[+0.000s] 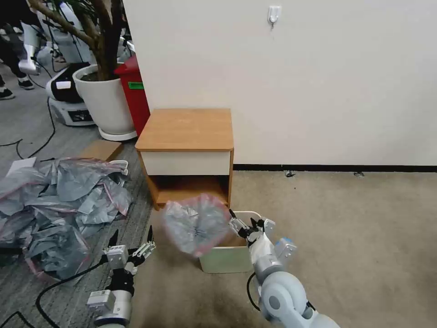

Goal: Pick up the garbage bag from the table and place it over the trash can.

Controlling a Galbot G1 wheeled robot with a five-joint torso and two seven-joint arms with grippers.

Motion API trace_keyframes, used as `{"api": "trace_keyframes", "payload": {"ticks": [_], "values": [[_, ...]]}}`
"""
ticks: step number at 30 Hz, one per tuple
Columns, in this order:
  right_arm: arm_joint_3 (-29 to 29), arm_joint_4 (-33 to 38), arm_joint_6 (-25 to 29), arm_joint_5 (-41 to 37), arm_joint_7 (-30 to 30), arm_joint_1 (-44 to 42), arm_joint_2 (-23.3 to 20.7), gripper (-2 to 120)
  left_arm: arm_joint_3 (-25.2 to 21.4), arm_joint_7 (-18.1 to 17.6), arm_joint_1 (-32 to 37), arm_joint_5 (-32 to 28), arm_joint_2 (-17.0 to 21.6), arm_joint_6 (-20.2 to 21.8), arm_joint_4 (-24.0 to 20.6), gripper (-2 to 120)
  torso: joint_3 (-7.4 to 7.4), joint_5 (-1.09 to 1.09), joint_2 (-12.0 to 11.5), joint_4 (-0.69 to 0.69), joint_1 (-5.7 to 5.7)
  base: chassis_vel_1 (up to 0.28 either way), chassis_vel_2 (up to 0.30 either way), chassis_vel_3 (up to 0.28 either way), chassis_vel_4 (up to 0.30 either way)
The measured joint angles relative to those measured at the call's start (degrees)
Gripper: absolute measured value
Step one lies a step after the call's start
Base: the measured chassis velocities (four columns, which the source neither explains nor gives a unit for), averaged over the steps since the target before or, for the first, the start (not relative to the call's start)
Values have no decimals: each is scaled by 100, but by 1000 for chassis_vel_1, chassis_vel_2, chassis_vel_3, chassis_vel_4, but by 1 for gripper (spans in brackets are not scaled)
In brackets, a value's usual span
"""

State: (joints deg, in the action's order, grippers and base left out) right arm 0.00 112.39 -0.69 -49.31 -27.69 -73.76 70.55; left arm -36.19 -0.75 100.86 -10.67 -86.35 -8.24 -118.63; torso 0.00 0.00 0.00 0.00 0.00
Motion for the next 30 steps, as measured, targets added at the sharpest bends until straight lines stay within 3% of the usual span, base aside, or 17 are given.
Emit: {"api": "trace_keyframes", "payload": {"ticks": [4,8,10,11,13,14,17,22,25,30], "values": [[72,129,0,6,-19,-19,-50,99,-19,89,64,-207,90,-1,-242,100,0,0,0,0,0,0,0,0,0],[202,290,-4,12,-73,-32,-90,99,-48,275,184,-868,261,113,-687,100,0,0,0,0,0,0,0,0,0],[338,403,-5,26,-91,-94,-123,99,10,526,252,-1982,375,367,-1171,100,0,1,0,0,0,0,0,0,0],[338,403,-5,26,-91,-94,-123,99,10,526,252,-1982,375,367,-1171,100,0,1,0,0,0,0,0,0,0],[501,621,-6,27,-97,-260,-170,99,104,832,236,-2994,436,722,-1558,100,0,1,0,1,0,0,0,0,0],[501,621,-6,27,-97,-260,-170,99,104,832,236,-2994,436,722,-1558,100,0,1,0,1,0,0,0,0,0],[805,1006,-26,38,-99,-613,-257,99,395,981,36,-3834,472,1293,-1776,100,0,1,0,0,0,0,0,0,0],[1182,1368,-46,106,-98,-1057,-296,99,789,938,-255,-3976,473,1579,-1574,100,0,0,0,-1,0,0,0,0,0],[1578,1653,-38,264,-64,-1614,-245,99,1145,614,-548,-3652,473,1741,-1135,100,0,0,0,0,0,0,0,0,0],[1850,1813,-8,452,45,-2037,-104,99,1361,122,-757,-3237,498,2015,-814,100,-1,0,0,-1,0,0,0,0,0]]}}
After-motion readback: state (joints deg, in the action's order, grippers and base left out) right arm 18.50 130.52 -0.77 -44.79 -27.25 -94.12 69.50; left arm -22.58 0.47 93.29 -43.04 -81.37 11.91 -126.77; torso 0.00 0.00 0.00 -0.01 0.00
